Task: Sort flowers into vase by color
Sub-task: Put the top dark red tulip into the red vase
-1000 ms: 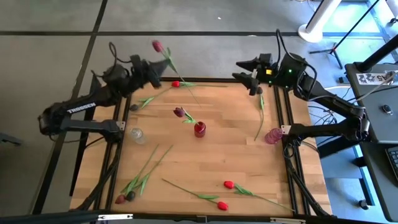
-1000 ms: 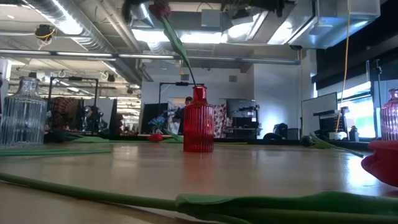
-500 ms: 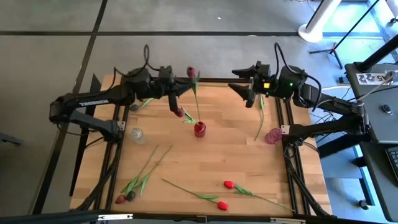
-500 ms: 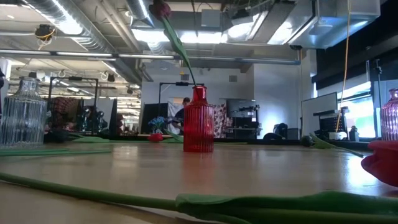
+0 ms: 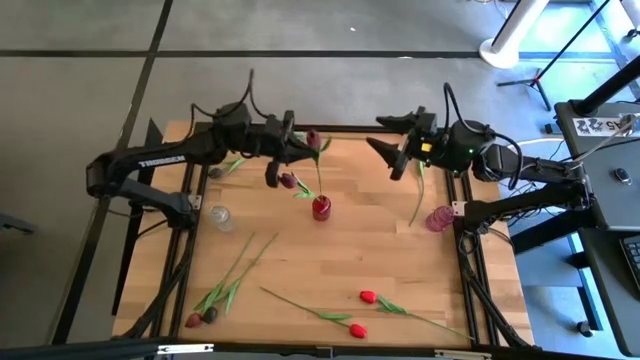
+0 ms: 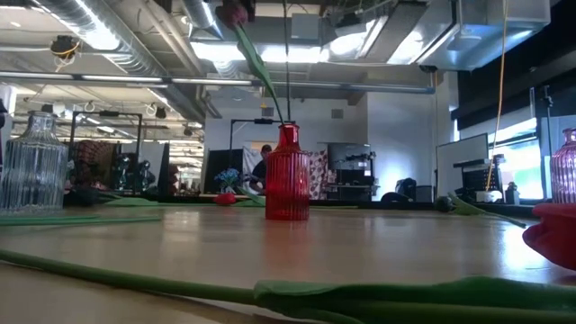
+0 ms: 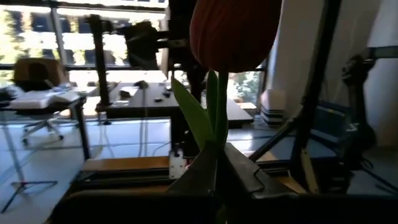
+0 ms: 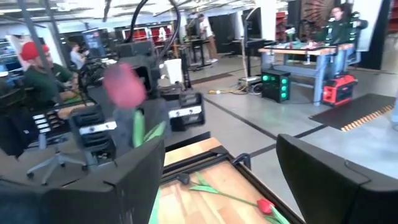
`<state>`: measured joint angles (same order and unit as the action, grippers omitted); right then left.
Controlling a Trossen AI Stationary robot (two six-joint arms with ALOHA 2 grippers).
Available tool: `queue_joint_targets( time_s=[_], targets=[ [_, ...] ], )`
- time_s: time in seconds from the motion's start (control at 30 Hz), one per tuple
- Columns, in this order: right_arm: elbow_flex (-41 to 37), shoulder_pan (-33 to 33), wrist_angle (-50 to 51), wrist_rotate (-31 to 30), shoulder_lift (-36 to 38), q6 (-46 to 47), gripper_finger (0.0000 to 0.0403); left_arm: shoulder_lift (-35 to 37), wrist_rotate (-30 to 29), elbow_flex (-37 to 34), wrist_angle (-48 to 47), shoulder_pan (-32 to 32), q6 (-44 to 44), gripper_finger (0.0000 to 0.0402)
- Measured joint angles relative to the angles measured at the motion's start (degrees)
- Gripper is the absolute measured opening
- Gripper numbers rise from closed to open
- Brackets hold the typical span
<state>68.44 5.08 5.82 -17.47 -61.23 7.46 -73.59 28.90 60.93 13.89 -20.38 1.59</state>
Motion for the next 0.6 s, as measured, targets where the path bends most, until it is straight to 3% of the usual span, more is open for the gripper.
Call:
queue_joint_targets(
  time_s=[0.27,0.6],
  targets=[
    [0.00,0.02,0.00,-1.41,0.00,1.50,0.0308,-2.03,0.40,0.11,1.23,0.15,-3.56,0.0001],
    [0.00,0.18,0.00,-1.44,0.00,1.60,0.0308,-1.89,2.45,0.00,0.42,-0.73,-1.94,0.0001]
  ],
)
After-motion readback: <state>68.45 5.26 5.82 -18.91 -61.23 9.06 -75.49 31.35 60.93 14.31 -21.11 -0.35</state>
